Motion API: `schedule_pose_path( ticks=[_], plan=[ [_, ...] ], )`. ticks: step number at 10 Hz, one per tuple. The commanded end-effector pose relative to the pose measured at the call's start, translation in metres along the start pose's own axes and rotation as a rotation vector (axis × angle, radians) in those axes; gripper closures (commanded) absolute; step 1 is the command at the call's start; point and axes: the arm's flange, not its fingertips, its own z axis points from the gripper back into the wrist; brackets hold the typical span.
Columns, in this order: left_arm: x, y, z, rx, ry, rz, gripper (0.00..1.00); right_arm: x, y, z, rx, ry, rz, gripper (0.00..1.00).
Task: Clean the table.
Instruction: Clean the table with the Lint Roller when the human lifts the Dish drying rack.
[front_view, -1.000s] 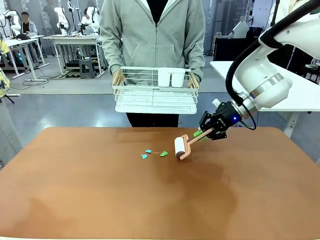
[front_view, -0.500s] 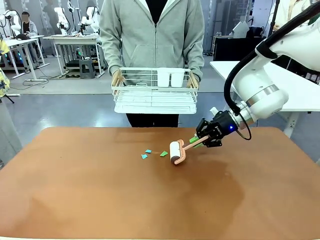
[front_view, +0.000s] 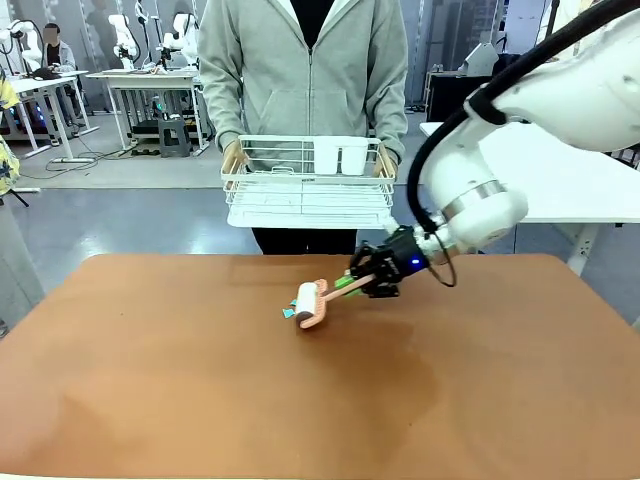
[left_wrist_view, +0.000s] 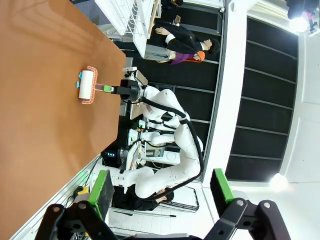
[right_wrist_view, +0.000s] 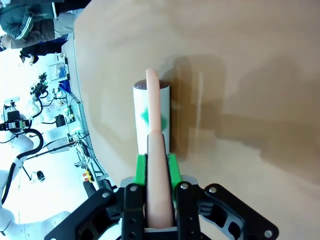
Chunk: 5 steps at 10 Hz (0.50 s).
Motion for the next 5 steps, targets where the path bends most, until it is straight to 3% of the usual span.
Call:
schedule_pose_path(
  ticks=[1,3,5],
  plan=[
    [-0.005,-0.001,0.002,0.004,0.01,-0.008,0.0,-0.004,0.01,-0.061,-0.064,0.026,-0.001,0.79],
    [-0.005,-0.001,0.002,0.004,0.01,-0.008,0.0,-0.007,0.036,-0.102,-0.049,0.028,-0.014,0.79],
    [-0.005,-0.001,0.002,0.004,0.01,-0.008,0.0,-0.015,0.057,-0.111,-0.032,0.012,0.032,0.79]
  ],
)
